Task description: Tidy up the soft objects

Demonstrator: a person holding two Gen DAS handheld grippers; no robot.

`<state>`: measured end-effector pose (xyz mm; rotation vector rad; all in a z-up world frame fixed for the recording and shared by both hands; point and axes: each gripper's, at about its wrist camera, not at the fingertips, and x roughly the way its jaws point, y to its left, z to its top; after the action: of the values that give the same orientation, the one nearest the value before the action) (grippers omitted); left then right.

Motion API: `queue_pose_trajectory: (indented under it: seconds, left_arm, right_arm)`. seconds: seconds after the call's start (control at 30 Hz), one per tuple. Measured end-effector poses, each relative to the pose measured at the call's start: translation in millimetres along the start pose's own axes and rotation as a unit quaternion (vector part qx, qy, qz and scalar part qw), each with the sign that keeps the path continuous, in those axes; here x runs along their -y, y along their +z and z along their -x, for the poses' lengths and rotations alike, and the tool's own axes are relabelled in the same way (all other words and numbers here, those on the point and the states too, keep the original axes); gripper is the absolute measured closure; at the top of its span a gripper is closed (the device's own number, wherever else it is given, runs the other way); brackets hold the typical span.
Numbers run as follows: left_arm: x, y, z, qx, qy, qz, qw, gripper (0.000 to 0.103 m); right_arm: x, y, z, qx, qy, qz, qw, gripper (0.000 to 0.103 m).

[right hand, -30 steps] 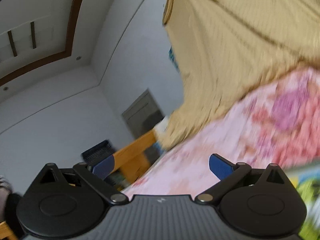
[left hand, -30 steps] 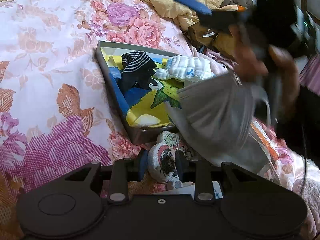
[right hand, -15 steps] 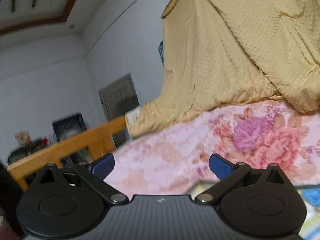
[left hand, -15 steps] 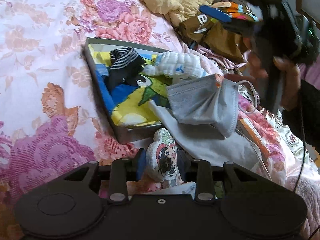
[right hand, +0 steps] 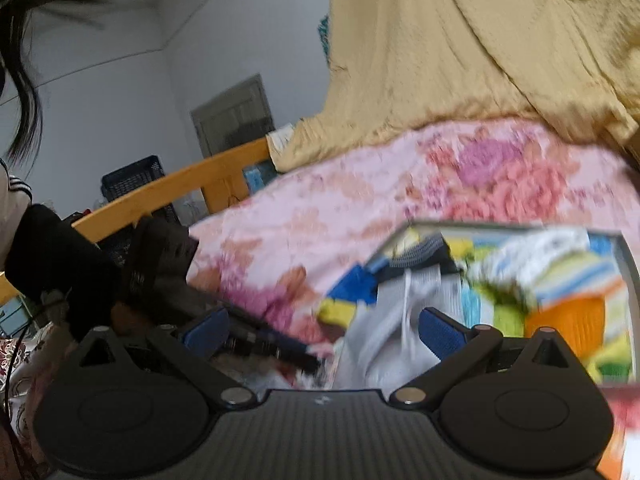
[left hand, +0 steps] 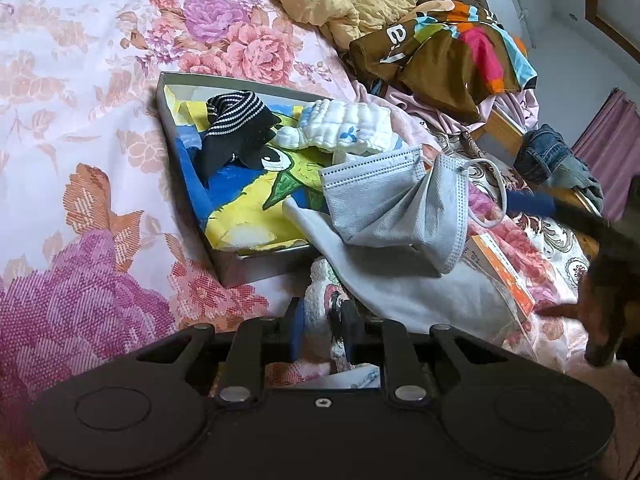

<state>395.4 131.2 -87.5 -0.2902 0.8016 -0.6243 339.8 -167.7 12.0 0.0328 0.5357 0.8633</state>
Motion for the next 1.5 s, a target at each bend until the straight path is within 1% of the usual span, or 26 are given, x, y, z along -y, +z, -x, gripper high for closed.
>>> queue_pose_trajectory:
  seconds: [0.13,0.27,0.4,0.43,0.53,0.6,0.63,0.73,0.9,1.03,1.1,1.17,1.27,1.3,1.33,1.4,1.47,1.5]
  left_arm:
    - [2.0,1.0,-1.7,-0.003,-0.007,-0.001,1.0000,0.082]
    - [3.7,2.7,-5.7,-0.008,-0.012,0.004,0.9999,0.076]
    - [6.8,4.0,-11.0,-0.018,-0.014,0.005,0.9997,0.076]
    - [8.4,4.0,-12.4,-0.020,-0.012,0.003,0.9997,0.077]
    - [13.9,3.8,-15.0,-0.023,-0.008,-0.006,0.9997,0.083]
    - [15.2,3.5,-15.5,-0.022,-0.004,-0.009,0.9997,0.083]
    - [15.2,3.4,-15.5,-0.022,-0.002,-0.008,0.9997,0.084]
    - [16.6,3.1,-15.6,-0.022,0.001,-0.011,0.9997,0.084]
    - [19.9,3.2,-14.0,-0.020,0.003,-0.016,0.9997,0.085]
    - [22.1,2.4,-11.6,-0.016,0.004,-0.019,0.9997,0.087]
    - [22.9,2.4,-10.7,-0.015,0.004,-0.019,0.9997,0.087]
    - [23.9,2.0,-9.4,-0.013,0.005,-0.019,0.9997,0.088]
    - [25.8,1.3,-7.0,-0.010,0.005,-0.020,0.9997,0.089]
    - [26.3,1.4,-6.1,-0.009,0.004,-0.020,0.9997,0.089]
    - [27.1,1.7,-5.2,-0.008,0.004,-0.021,0.9997,0.089]
    - [28.3,2.3,-2.8,-0.004,0.005,-0.021,0.9998,0.090]
    - [28.8,3.5,-0.8,-0.002,0.004,-0.020,0.9998,0.090]
    - [29.3,3.8,0.3,-0.001,0.004,-0.021,0.9998,0.090]
  right_arm:
    - [-2.9,-12.7,2.2,-0.013,-0.015,-0.006,1.000,0.000]
    - [-3.8,-18.9,-5.1,-0.029,-0.036,0.002,0.999,0.000]
    - [-6.2,-22.6,-17.6,-0.042,-0.055,0.014,0.998,0.001]
    - [-6.5,-22.7,-20.7,-0.044,-0.058,0.016,0.997,0.001]
    - [-10.9,-25.5,-30.6,-0.057,-0.070,0.029,0.995,0.004]
    - [-13.9,-28.2,-37.1,-0.067,-0.079,0.038,0.994,0.008]
    - [-15.1,-28.6,-39.6,-0.070,-0.085,0.041,0.993,0.008]
    - [-20.1,-30.3,-43.3,-0.072,-0.103,0.057,0.990,0.011]
    - [-24.9,-31.2,-47.9,-0.080,-0.133,0.083,0.984,0.020]
    - [-28.7,-33.0,-50.7,-0.081,-0.147,0.098,0.981,0.026]
    - [-31.3,-34.0,-51.6,-0.080,-0.160,0.108,0.978,0.038]
    - [-32.8,-34.5,-51.4,-0.081,-0.170,0.118,0.975,0.045]
    - [-33.8,-34.7,-50.4,-0.082,-0.171,0.124,0.974,0.054]
    - [-33.6,-34.7,-49.2,-0.081,-0.167,0.124,0.975,0.060]
    - [-35.0,-34.5,-48.5,-0.080,-0.162,0.126,0.975,0.065]
    - [-38.3,-33.2,-47.8,-0.079,-0.153,0.130,0.976,0.087]
    - [-41.0,-31.6,-48.9,-0.081,-0.150,0.125,0.977,0.096]
    - [-41.1,-30.4,-48.9,-0.081,-0.150,0.123,0.978,0.098]
